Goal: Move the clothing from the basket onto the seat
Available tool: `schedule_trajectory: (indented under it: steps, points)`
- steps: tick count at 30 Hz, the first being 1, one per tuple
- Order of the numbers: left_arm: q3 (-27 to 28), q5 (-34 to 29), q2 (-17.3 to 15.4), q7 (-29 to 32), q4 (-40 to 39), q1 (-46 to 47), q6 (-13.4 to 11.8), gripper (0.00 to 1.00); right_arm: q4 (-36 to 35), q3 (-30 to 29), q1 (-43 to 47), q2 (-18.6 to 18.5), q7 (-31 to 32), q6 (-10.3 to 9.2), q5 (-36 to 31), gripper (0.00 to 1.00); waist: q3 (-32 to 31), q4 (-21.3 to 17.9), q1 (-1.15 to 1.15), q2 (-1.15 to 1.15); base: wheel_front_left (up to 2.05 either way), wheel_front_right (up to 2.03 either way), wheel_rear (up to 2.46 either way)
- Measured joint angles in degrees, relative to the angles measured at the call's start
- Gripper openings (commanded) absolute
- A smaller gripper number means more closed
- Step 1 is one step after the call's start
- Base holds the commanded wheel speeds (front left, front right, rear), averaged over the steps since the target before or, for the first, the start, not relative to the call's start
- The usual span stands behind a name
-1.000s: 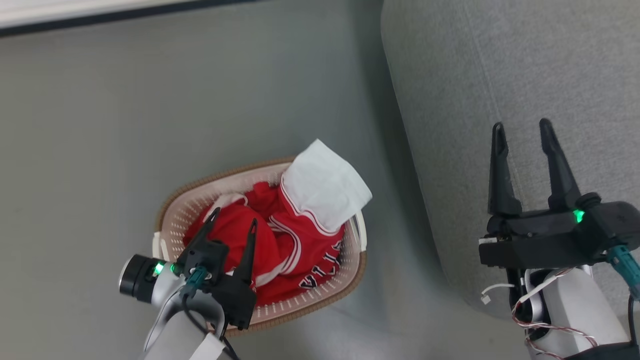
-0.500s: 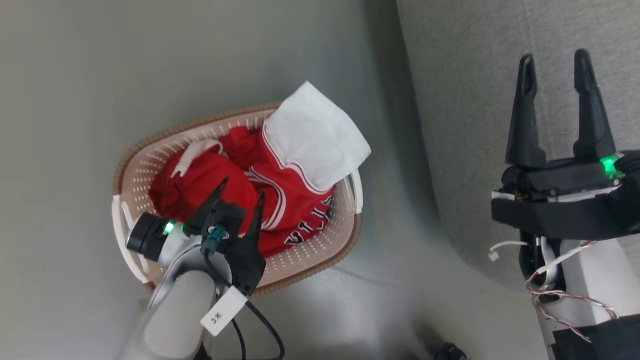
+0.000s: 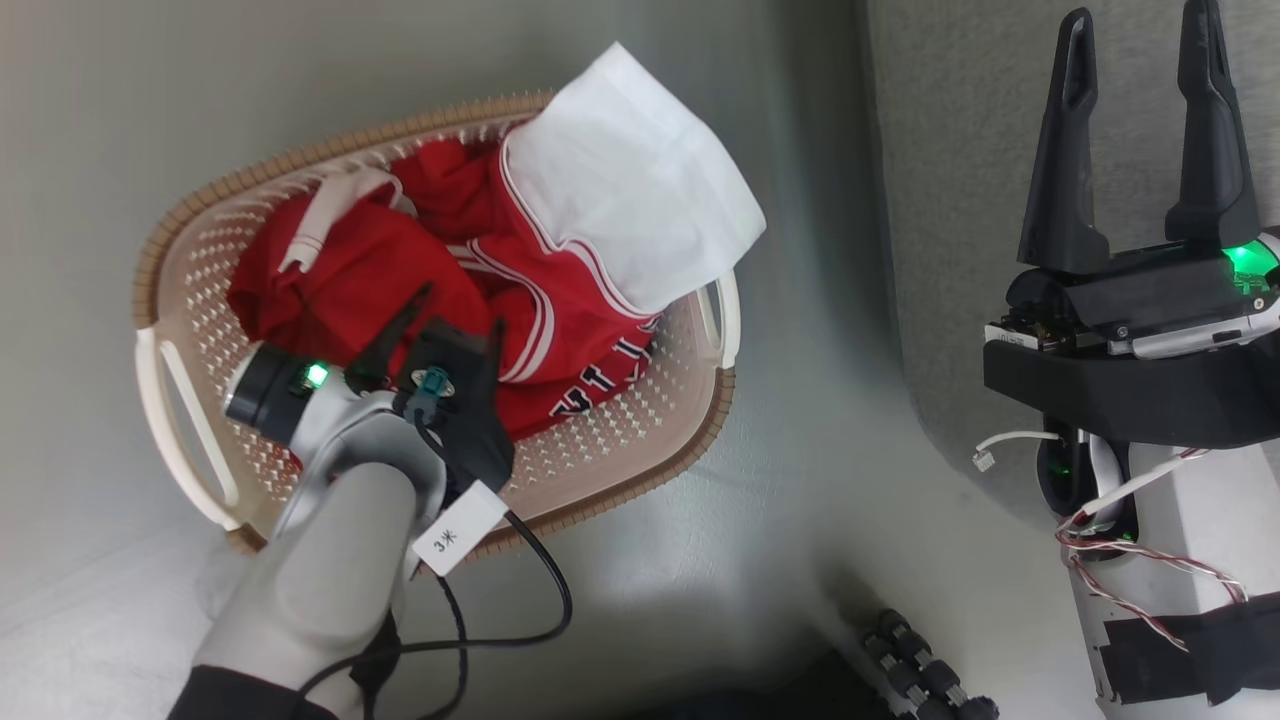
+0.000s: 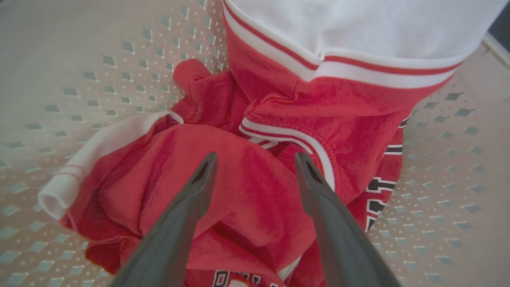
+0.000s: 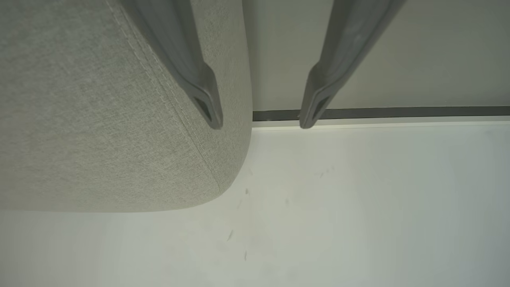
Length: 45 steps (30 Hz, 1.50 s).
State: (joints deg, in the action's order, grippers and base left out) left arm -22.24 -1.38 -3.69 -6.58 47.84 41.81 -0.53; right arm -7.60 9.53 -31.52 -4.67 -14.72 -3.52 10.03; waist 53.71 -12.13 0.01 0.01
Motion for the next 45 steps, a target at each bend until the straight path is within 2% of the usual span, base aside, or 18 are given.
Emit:
schedule_trajectory:
  steps: [12,13,14,15,23,31,45]
  points:
    - [0.48,-2.02,-1.44,-0.04,5.01,3.69,-3.2,1.0,0.2,0.99,-0.97,0.38,-0.09,0.07,-0.42,1.0,3.55,-1.25,-0.01,0.0,0.0,0.0,0.0]
    - [0.54,-2.08,-1.45,-0.04,5.35,3.83,-3.38,0.49,0.22,1.05,-1.07,0.44,-0.1,0.07,-0.42,1.0,3.63,-1.36,-0.01,0.0,0.0,0.0,0.0]
    - [0.59,-2.18,-1.45,-0.04,5.67,3.93,-3.54,0.22,0.26,1.09,-1.15,0.52,-0.13,0.07,-0.42,1.0,3.69,-1.47,-0.01,0.0,0.0,0.0,0.0]
    - [0.65,-2.18,-1.44,-0.04,5.99,4.04,-3.58,0.0,0.4,1.12,-1.28,0.59,-0.18,0.08,-0.41,1.0,3.74,-1.58,-0.01,-0.01,0.0,0.0,0.0]
    - [0.12,-2.18,-0.91,-1.87,8.39,4.75,-3.72,0.0,2.9,1.18,-1.92,1.02,-0.25,0.51,-0.4,1.0,2.69,-1.88,-0.01,-0.01,0.0,0.0,0.0]
    - [0.02,-0.38,0.04,-6.0,8.67,4.67,-2.41,0.0,7.13,0.18,-2.07,1.1,-0.21,0.85,-0.38,1.0,-1.05,-0.96,-0.01,-0.01,0.0,0.0,0.0]
    - [-1.34,4.22,1.26,-7.72,5.0,3.52,2.65,0.0,12.21,-1.51,-1.74,0.68,-0.14,2.03,-0.43,1.0,-11.36,3.12,-0.01,-0.01,0.0,0.0,0.0]
